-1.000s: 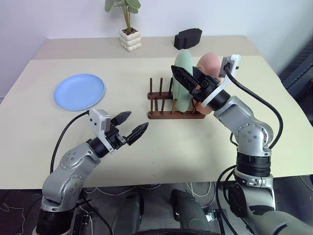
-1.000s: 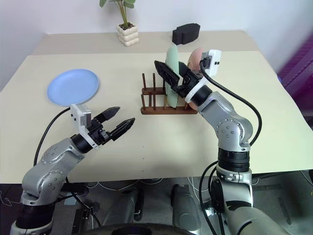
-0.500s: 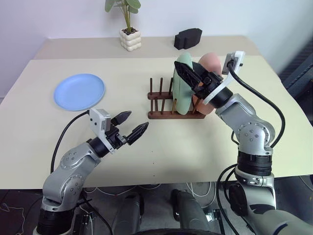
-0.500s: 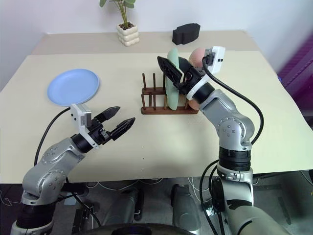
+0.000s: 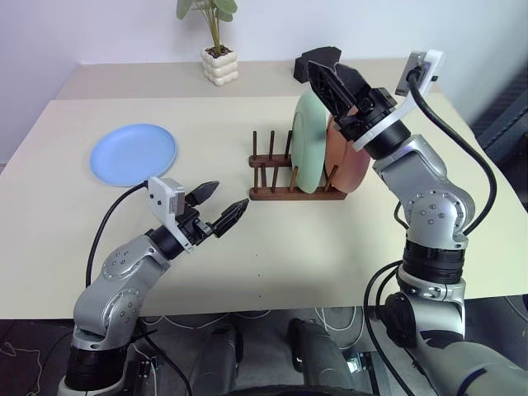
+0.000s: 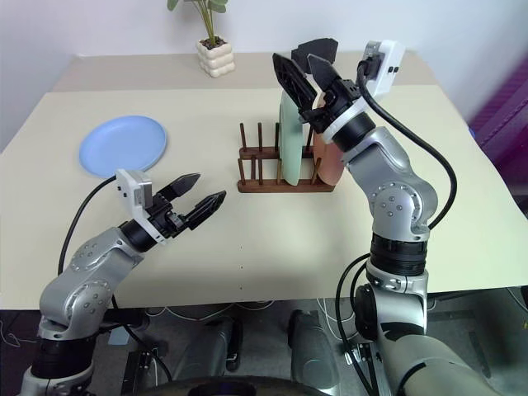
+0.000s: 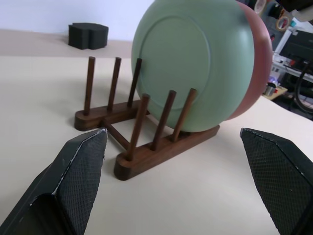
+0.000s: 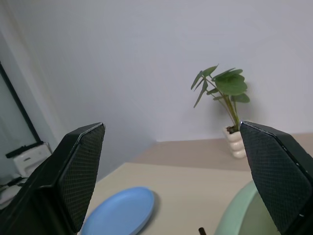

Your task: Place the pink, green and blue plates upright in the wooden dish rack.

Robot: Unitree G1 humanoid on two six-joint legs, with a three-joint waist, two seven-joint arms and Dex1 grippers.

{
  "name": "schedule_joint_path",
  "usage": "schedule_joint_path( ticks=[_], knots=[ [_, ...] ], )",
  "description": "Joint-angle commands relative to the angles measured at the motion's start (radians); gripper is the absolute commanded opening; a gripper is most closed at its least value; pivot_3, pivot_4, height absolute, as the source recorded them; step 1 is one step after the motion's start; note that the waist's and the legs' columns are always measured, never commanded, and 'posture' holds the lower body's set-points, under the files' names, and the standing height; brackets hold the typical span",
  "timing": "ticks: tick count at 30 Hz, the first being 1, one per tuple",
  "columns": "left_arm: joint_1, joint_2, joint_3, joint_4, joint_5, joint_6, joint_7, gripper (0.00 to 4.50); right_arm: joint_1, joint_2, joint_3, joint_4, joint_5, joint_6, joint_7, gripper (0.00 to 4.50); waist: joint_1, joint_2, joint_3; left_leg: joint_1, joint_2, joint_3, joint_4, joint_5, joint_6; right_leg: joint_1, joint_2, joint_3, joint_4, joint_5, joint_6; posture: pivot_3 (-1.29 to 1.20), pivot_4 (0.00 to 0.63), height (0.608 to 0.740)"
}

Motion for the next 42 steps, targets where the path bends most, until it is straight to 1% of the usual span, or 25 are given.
schedule_joint_path(
  ticks=[1,2,5,9,11,14,21,23,25,30,31,33,36,39,40,42],
  knots=[
    [-0.013,-0.006,0.035,-0.006,0.002,-0.019,0.024,4.50,-0.015,-0.015,0.019,-0.049,-0.026,-0.030,0.027,4.46,0.000,0.000,0.000,0.000,0.000,0.000,0.000,0.000,0.000,0.000,0.000,0.000,0.000,0.000,0.000,0.00,0.150,0.736],
    [-0.023,-0.010,0.055,0.007,0.007,-0.026,0.043,4.50,-0.019,-0.023,0.037,-0.056,-0.040,-0.032,0.045,4.46,0.000,0.000,0.000,0.000,0.000,0.000,0.000,0.000,0.000,0.000,0.000,0.000,0.000,0.000,0.000,0.00,0.150,0.736],
    [-0.096,-0.022,0.154,0.115,0.030,-0.030,0.165,4.50,-0.022,-0.094,0.176,-0.087,-0.195,-0.089,0.137,4.46,0.000,0.000,0.000,0.000,0.000,0.000,0.000,0.000,0.000,0.000,0.000,0.000,0.000,0.000,0.000,0.00,0.150,0.736],
    [-0.228,0.019,0.304,0.280,0.097,0.005,0.377,4.50,-0.042,-0.209,0.423,-0.057,-0.534,-0.286,0.239,4.46,-0.002,0.000,0.000,0.000,-0.001,-0.001,0.001,0.000,0.000,0.000,0.001,-0.002,0.000,0.000,0.001,0.00,0.150,0.736],
    [-0.289,0.035,0.370,0.363,0.131,0.049,0.509,4.50,-0.054,-0.214,0.476,-0.028,-0.622,-0.367,0.263,4.46,-0.003,0.000,0.000,0.000,-0.002,-0.001,0.001,0.000,0.000,-0.001,0.001,-0.002,0.000,0.001,0.002,0.00,0.150,0.736],
    [-0.352,0.039,0.454,0.446,0.109,0.112,0.610,4.50,-0.068,-0.194,0.506,0.008,-0.691,-0.448,0.285,4.46,0.000,-0.001,0.000,-0.001,-0.002,-0.001,0.000,0.000,0.000,-0.001,0.001,-0.002,0.000,0.002,0.005,0.00,0.150,0.736],
    [-0.458,0.044,0.567,0.623,0.056,0.213,0.703,4.50,-0.065,-0.148,0.548,0.034,-0.785,-0.550,0.335,4.46,0.006,-0.003,0.000,-0.002,-0.003,-0.003,0.002,0.000,-0.001,-0.001,0.000,-0.004,0.000,0.003,0.005,0.00,0.150,0.736],
    [-0.479,0.049,0.576,0.661,0.046,0.227,0.698,4.50,-0.066,-0.141,0.551,0.042,-0.796,-0.561,0.348,4.46,0.004,-0.003,0.000,-0.002,-0.003,-0.003,0.002,0.000,-0.001,-0.001,0.000,-0.004,0.001,0.003,0.005,0.00,0.150,0.736],
    [-0.521,0.063,0.565,0.744,0.049,0.241,0.680,4.50,-0.066,-0.131,0.552,0.049,-0.803,-0.569,0.359,4.46,0.005,-0.003,0.000,-0.002,-0.003,-0.003,0.001,0.000,-0.001,-0.001,0.000,-0.004,0.001,0.003,0.005,0.00,0.150,0.736],
    [-0.615,0.090,0.557,0.932,0.075,0.206,0.665,4.50,-0.053,-0.117,0.546,0.054,-0.825,-0.583,0.373,4.46,0.003,-0.003,0.000,-0.002,-0.003,-0.004,0.001,0.001,-0.002,-0.001,0.000,-0.005,0.001,0.003,0.005,0.00,0.150,0.736],
    [-0.635,0.096,0.551,0.973,0.084,0.188,0.658,4.24,-0.049,-0.115,0.545,0.054,-0.829,-0.584,0.374,4.49,0.003,-0.003,0.000,-0.002,-0.003,-0.004,0.001,0.001,-0.002,-0.001,0.000,-0.005,0.001,0.003,0.005,0.00,0.150,0.736],
    [-0.665,0.103,0.541,1.035,0.097,0.160,0.641,3.58,-0.041,-0.113,0.543,0.053,-0.837,-0.585,0.374,4.50,0.003,-0.003,0.000,-0.002,-0.003,-0.004,0.001,0.001,-0.002,-0.001,0.000,-0.005,0.001,0.003,0.005,0.00,0.150,0.736],
    [-0.687,0.105,0.534,1.077,0.103,0.139,0.620,2.07,-0.032,-0.110,0.540,0.053,-0.845,-0.583,0.373,4.50,0.003,-0.003,0.000,-0.002,-0.003,-0.004,0.001,0.001,-0.002,-0.001,0.000,-0.005,0.001,0.003,0.005,0.00,0.150,0.736],
    [-0.686,0.098,0.531,1.072,0.102,0.128,0.612,0.44,-0.023,-0.110,0.537,0.058,-0.855,-0.583,0.371,4.50,0.003,-0.003,0.000,-0.002,-0.003,-0.004,0.001,0.001,-0.002,-0.002,0.000,-0.005,0.001,0.003,0.005,0.00,0.150,0.736],
    [-0.682,0.093,0.531,1.060,0.100,0.126,0.608,0.03,-0.019,-0.111,0.536,0.061,-0.860,-0.583,0.369,4.50,0.003,-0.003,0.000,-0.002,-0.003,-0.004,0.001,0.001,-0.002,-0.002,-0.001,-0.005,0.002,0.004,0.006,0.00,0.150,0.736],
    [-0.667,0.080,0.523,1.002,0.095,0.102,0.583,0.03,-0.013,-0.115,0.538,0.075,-0.880,-0.591,0.365,4.50,0.003,-0.003,0.000,-0.002,-0.003,-0.003,0.001,0.001,-0.002,-0.002,-0.001,-0.004,0.001,0.004,0.007,0.00,0.150,0.736]
  ],
)
